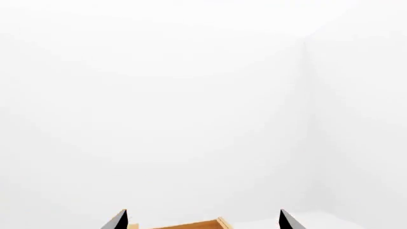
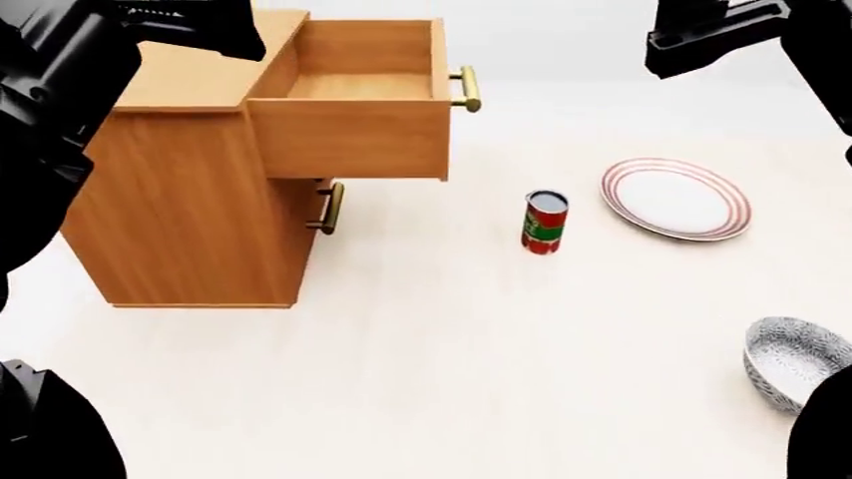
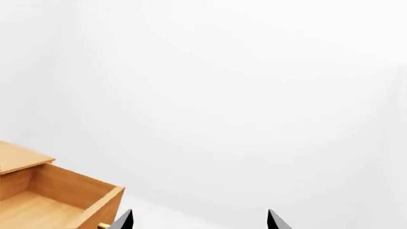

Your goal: Put the bowl in the top drawer of the cabinet.

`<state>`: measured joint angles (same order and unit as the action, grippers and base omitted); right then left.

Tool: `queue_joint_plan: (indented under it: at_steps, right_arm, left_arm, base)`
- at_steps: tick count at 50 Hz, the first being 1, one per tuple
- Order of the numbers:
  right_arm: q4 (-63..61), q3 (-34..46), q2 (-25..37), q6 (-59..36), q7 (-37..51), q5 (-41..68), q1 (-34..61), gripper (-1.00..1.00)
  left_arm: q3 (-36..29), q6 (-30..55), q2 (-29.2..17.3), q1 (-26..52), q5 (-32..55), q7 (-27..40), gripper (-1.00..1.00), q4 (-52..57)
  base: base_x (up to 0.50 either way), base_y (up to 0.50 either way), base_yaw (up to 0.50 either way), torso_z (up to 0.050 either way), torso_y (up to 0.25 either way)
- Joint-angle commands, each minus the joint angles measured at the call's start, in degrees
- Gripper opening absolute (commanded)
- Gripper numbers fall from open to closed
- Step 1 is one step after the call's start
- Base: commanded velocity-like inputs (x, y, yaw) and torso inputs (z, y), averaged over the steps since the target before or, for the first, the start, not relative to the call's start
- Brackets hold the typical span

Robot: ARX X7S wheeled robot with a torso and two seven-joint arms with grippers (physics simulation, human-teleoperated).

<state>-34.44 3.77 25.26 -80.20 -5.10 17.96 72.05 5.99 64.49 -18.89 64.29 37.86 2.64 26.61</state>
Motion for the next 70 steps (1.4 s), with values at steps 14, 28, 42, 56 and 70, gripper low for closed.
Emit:
queue_joint_plan:
  at_steps: [14,28,42,56,70]
  right_arm:
    - [1.74,1.02,2.77,-0.69,0.44,-0.44,2.87,1.00]
    - [0.95,0.60,4.14,-2.57,0.51,-0.06,3.22,1.00]
    - [7.26,1.88,16.48,-9.74,20.49,30.74,12.69,1.00]
    - [29.26,41.83,37.56,-9.70,50.12,91.78,46.83,1.00]
    - [27.98,75.63,46.66,-9.79,54.34,110.23,62.94,1.00]
  left_arm:
    - [0.50,3.47,-0.55,4.20,2.24,1.97,1.00,1.89]
    - [2.15,7.72,-0.31,6.71,5.06,4.11,1.00,3.91]
    - [3.50,8.37,0.49,8.21,6.80,4.51,1.00,2.89]
    - [8.32,9.92,2.00,8.46,11.50,4.73,1.00,3.21]
    - [12.56,11.51,2.48,9.10,15.89,6.18,1.00,5.41]
  base:
    - [0.37,0.41,0.00,0.000,0.001]
    - [0.50,0.21,0.00,0.000,0.001]
    - [0.07,0.02,0.00,0.000,0.000]
    - [0.00,0.00,0.00,0.000,0.000]
    - [0.00,0.00,0.00,0.000,0.000]
